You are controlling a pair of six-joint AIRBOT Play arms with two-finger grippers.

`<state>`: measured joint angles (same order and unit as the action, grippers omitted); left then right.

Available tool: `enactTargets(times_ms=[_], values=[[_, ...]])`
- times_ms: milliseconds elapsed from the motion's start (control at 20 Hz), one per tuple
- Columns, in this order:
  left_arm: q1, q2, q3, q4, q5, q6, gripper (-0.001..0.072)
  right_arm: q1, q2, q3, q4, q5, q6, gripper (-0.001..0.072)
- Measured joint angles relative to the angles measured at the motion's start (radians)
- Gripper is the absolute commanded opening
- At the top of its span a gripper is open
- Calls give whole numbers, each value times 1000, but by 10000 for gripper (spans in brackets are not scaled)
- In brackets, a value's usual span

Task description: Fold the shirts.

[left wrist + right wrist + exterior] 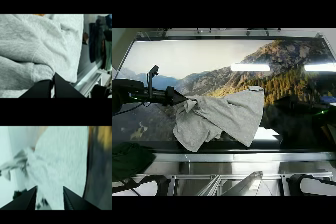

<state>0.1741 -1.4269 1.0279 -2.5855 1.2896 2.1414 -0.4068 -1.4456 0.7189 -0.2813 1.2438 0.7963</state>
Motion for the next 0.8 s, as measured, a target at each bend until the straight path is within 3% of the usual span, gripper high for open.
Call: enactTargets(times_ms=[350, 800], values=[[-22, 16, -3, 3, 42, 4, 19, 116, 220, -456, -23, -146, -42, 363], [-24, 18, -3, 17, 75, 6, 19, 488, 261, -536, 151, -372, -5, 345]])
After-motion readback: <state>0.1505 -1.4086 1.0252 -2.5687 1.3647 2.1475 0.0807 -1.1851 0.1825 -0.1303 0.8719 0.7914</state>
